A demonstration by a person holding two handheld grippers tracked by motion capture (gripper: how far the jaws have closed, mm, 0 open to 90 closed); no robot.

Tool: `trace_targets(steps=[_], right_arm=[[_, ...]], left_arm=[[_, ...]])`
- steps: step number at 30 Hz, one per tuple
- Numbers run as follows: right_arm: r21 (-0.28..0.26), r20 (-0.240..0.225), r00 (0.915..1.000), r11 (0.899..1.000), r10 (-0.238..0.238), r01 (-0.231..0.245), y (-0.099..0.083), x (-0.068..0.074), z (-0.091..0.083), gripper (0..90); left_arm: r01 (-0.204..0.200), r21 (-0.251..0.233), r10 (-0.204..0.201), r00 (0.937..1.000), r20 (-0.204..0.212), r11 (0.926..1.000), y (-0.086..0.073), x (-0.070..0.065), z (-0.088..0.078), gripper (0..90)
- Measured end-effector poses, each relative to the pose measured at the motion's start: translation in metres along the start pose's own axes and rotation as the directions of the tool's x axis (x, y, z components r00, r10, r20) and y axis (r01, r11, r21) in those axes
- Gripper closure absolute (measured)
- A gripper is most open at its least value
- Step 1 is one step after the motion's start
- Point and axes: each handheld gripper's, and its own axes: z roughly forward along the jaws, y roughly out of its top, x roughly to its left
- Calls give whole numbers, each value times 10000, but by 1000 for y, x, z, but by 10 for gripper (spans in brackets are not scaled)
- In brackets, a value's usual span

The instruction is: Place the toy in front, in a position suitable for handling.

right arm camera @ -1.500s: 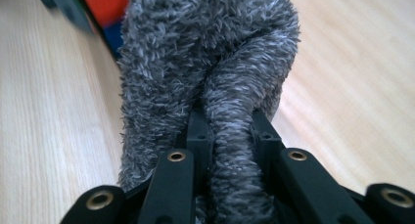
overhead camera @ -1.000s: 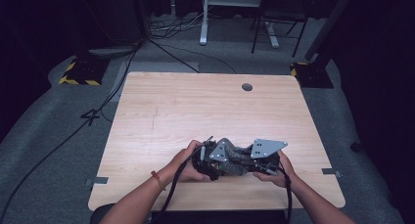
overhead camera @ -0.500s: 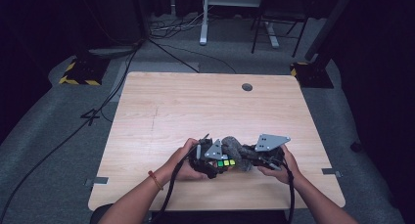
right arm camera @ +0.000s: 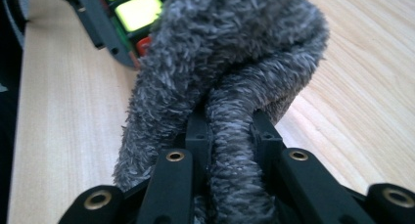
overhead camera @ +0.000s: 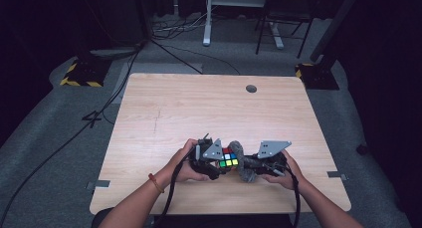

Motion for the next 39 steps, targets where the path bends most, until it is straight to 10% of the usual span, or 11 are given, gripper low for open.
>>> trace_targets(steps=[15, 24, 30, 39], right_arm=[[-1939, -497, 9984, 9809, -277, 175, 10, 9, -16, 757], [-1842, -296, 9993, 9827, -222, 164, 17, 11, -12, 758], [-852, 304, 9995, 9964, -17, 43, 8, 3, -8, 758], [-428, -67, 10000, 9991, 35, -37, -3, 5, -6, 759]], left_arm=[[-54, 438, 55, 10000, -24, 9990, 0, 0, 11, 332], [95, 334, -91, 9999, -110, 9994, -2, 2, 13, 333], [12, -45, -12, 9998, -173, 10000, 1, 0, 2, 336], [139, -139, -143, 9995, -285, 9998, -1, 5, -2, 336]])
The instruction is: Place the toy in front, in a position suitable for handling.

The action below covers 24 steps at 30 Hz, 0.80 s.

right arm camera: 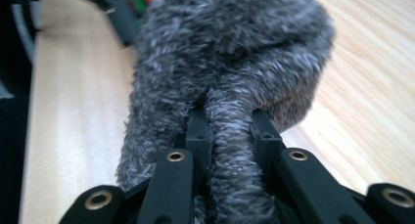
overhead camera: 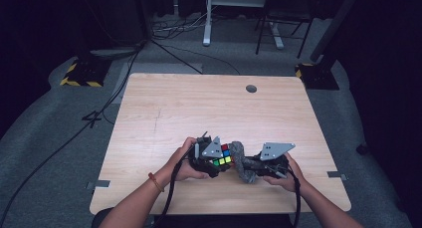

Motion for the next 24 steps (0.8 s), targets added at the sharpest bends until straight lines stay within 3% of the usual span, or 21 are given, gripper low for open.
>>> trace_targets(steps=[3, 6, 9, 12, 14, 18, 21, 24], right_arm=[[-297, -56, 9999, 9995, -118, 117, 3, 4, -4, 758], [-811, -160, 9995, 9963, -282, 268, 11, 8, -10, 757], [-1193, 181, 9986, 9916, -489, 508, 20, 12, -12, 757], [-1175, 553, 9975, 9918, -437, 499, 22, 9, -11, 756], [-919, 836, 9959, 9949, -344, 421, 21, 5, -7, 757], [-339, 944, 9955, 9993, -130, 162, 13, -3, -1, 758], [282, 567, 9984, 9996, 63, -79, 5, -6, 1, 757], [497, 440, 9990, 9988, 13, -35, 3, -4, 1, 757]], left_arm=[[48, 166, -49, 10000, 15, 9998, -1, 0, 3, 337], [-166, 470, 158, 9997, 172, 9988, 0, -5, 11, 336], [-383, 599, 362, 9987, 355, 9975, 3, -10, 17, 336], [-416, 554, 389, 9980, 499, 9976, 3, -12, 18, 336], [-508, 558, 482, 9977, 469, 9971, 4, -14, 18, 336], [-550, 348, 536, 9977, 414, 9979, 5, -15, 11, 336], [-563, 190, 558, 9981, 264, 9982, 6, -12, 4, 336], [-473, 81, 472, 9988, 101, 9988, 5, -10, -2, 337]])
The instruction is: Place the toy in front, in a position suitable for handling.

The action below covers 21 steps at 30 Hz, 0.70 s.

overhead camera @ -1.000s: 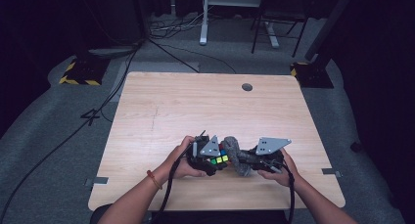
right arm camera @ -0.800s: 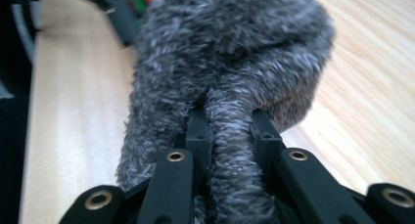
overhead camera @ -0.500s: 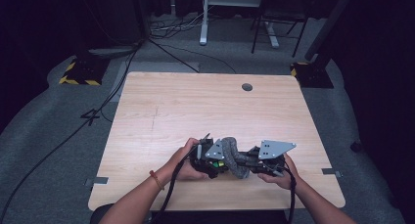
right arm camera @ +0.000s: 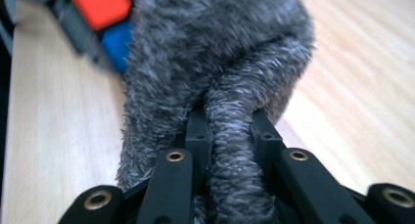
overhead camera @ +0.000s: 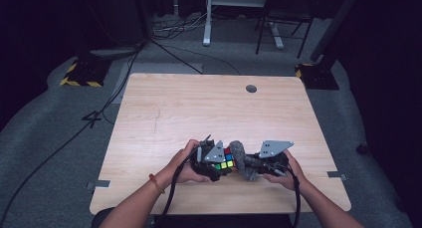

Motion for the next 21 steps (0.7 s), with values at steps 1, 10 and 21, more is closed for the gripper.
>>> trace_targets(steps=[1, 10, 21], right_arm=[[32, -146, 9999, 10000, -57, 57, -1, 2, 0, 757], [-837, -456, 9982, 9959, -384, 345, 13, 16, -15, 757], [-1194, 341, 9990, 9923, -299, 338, 24, 11, -13, 757]], left_arm=[[-22, -29, 22, 10000, -23, 10000, 0, 1, -1, 336], [8, 482, -5, 10000, -79, 9988, -3, 1, 8, 337], [-176, 366, 163, 9993, 346, 9992, 1, -6, 12, 336]])
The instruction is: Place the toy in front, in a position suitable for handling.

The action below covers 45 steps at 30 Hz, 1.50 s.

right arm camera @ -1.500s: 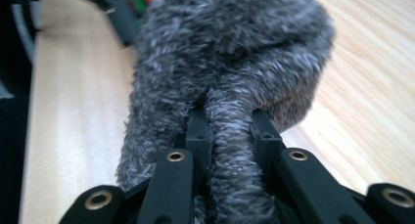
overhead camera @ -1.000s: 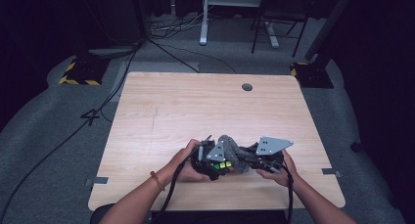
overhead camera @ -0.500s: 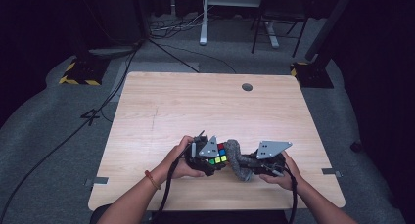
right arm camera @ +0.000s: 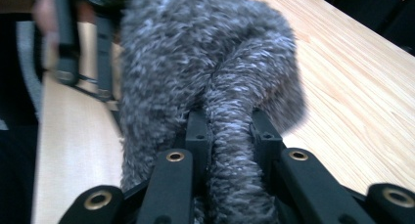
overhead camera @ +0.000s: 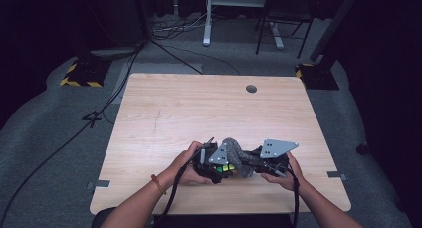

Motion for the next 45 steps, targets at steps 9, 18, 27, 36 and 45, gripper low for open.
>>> trace_targets(steps=[9, 18, 27, 36, 45], right_arm=[[1109, -48, 10000, 9938, 17, -12, -21, -8, 11, 758], [626, -358, 9991, 9978, -215, 237, -18, -1, 4, 757], [-183, -691, 9971, 9994, -320, 308, -6, 9, -3, 756], [-457, -973, 9952, 9989, -134, 89, 1, 10, 3, 757], [301, -380, 9985, 9987, -406, 417, -3, 5, 7, 758]], left_arm=[[259, -761, -252, 9996, 102, 9968, 1, 3, -17, 336], [365, -598, -376, 9991, -171, 9975, -2, 7, -18, 336], [129, 170, -126, 9998, -147, 9998, -1, 2, 0, 334], [198, 512, -191, 9997, -141, 9985, -1, 1, 12, 332], [182, 426, -168, 9993, -347, 9989, -3, 2, 10, 334]])
